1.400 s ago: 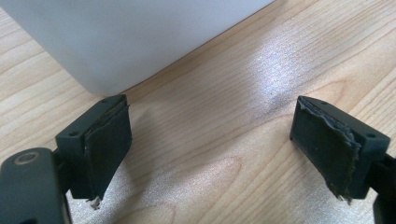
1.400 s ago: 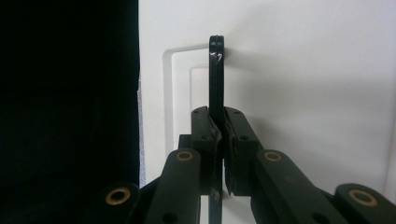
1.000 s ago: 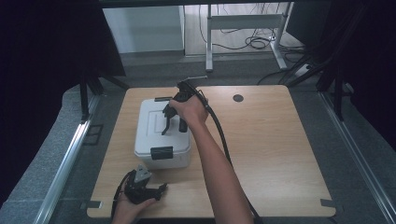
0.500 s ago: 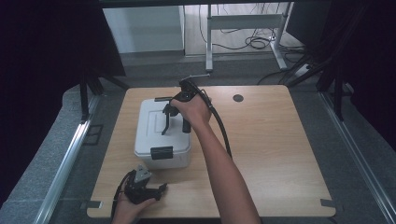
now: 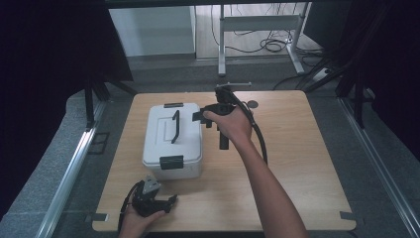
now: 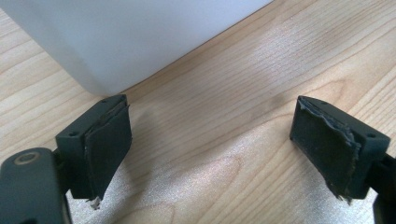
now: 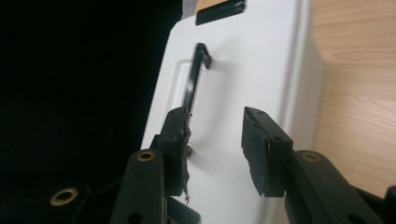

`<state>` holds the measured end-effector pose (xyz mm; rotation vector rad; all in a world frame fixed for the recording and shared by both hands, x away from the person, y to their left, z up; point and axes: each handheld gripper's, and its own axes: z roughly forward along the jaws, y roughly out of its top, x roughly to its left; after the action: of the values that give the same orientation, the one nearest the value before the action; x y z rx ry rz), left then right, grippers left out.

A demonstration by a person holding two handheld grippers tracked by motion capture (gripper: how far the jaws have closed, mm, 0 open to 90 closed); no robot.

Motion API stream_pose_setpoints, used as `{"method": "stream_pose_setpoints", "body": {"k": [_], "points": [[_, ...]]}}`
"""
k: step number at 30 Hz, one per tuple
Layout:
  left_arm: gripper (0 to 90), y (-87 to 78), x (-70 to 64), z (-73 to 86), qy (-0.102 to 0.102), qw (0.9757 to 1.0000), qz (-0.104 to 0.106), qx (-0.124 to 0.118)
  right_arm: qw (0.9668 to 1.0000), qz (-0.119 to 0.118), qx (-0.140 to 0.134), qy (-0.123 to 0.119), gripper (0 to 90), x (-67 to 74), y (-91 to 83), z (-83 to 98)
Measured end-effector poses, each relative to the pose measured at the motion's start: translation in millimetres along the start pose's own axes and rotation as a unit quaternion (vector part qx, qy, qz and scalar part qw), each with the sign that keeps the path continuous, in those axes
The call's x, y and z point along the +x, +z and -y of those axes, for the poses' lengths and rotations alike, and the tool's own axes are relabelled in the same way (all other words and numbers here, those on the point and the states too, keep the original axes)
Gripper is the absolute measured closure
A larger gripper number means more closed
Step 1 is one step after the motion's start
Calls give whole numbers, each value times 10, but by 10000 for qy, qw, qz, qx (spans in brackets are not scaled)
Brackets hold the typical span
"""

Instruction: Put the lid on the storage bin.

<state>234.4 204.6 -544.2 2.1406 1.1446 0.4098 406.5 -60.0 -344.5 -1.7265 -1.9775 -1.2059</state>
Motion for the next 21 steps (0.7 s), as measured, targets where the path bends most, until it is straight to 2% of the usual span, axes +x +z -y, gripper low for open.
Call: {"method": "stream_pose_setpoints", "body": {"k": [3,6,7,8,13,21], "points": [[126,1,-1,0,-9,10000,-2,-8,10000,-26,-85,-27,604,-80,-92,62],[126,0,-1,0,-6,10000,-3,0,9994,-125,-302,-61,576,-248,-257,188],[126,0,-1,0,-6,10000,-3,0,9994,-125,-302,-61,576,-248,-257,188],[126,0,-1,0,-7,10000,-3,-2,9989,-165,-421,-105,563,-335,-339,246],[126,1,1,0,6,10000,-4,-5,9970,-258,-709,-167,529,-549,-540,385],[126,1,1,0,6,10000,-10,-7,9938,-329,-1047,-158,465,-989,-726,704]]}}
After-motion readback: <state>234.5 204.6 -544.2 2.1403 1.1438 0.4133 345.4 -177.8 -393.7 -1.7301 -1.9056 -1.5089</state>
